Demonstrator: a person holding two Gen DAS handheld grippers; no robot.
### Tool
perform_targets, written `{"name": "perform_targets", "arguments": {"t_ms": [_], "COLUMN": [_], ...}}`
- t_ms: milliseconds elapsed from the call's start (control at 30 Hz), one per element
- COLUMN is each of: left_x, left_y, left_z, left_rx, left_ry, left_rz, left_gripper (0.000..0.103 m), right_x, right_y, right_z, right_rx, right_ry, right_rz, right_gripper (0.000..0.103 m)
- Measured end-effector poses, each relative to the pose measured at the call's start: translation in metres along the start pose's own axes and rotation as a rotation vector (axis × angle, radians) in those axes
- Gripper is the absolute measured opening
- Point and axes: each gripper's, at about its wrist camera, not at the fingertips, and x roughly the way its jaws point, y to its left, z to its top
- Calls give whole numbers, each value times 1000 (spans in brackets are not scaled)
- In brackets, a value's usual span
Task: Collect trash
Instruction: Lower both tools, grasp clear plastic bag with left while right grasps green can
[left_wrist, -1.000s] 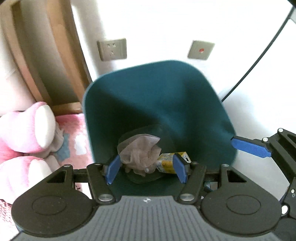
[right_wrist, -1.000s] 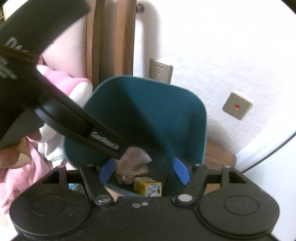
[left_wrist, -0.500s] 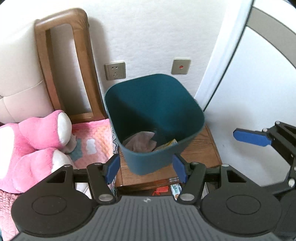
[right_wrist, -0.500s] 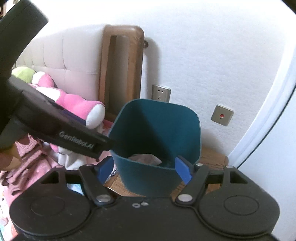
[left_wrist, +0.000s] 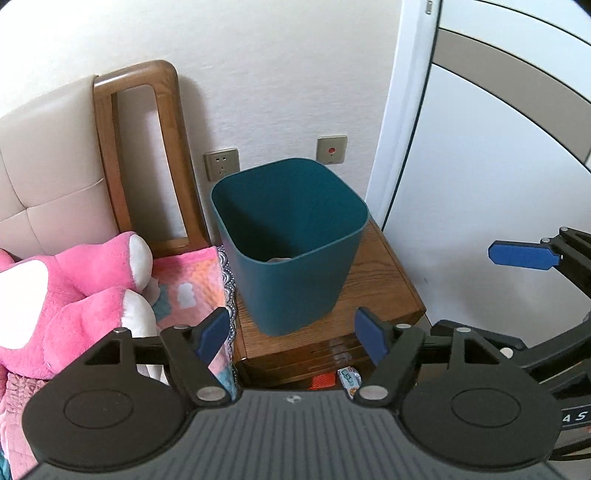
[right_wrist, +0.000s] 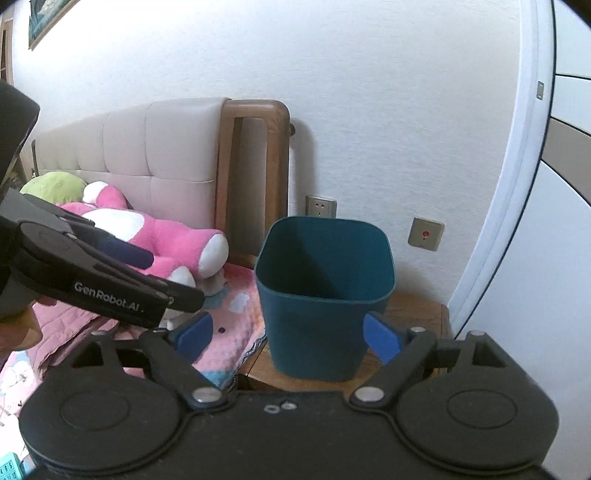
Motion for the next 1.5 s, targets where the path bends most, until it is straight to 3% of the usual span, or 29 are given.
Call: {"name": "perform_targets", "arguments": {"t_ms": [133, 167, 300, 467, 633, 767, 1033, 1200, 1500], "left_x": [-5, -4, 8, 43, 96, 142, 268, 358, 492], "left_y": [-13, -16, -27, -41, -58, -74, -85, -70, -52], "left_z": [-17, -21, -35, -60, -96, -131, -233, -308, -411], "left_rx": [25, 28, 22, -8, -97, -138, -227, -353, -413], "left_ry": [-25, -27, -15, 13, 108, 165, 346, 477, 589], "left_rz": [13, 17, 9, -5, -45, -72, -32, 22, 156], "left_gripper": [77, 81, 81, 83, 88, 102, 102, 102, 102], "right_x": [-10, -10, -9, 6, 34, 63, 136, 189, 289], "right_y": [0, -1, -10, -29, -60, -82, -105, -105, -113], "right_z": [-14, -18, -33, -63, -113, -169, -294, -374, -515], "right_rx": [9, 10, 20, 31, 61, 73, 160, 153, 193], "right_ry": [0, -1, -5, 22, 96, 188, 365, 445, 585], "right_rz": [21, 25, 36, 30, 20, -5, -12, -4, -11], "right_gripper": [99, 100, 103, 103, 103, 103, 103, 102, 99]}}
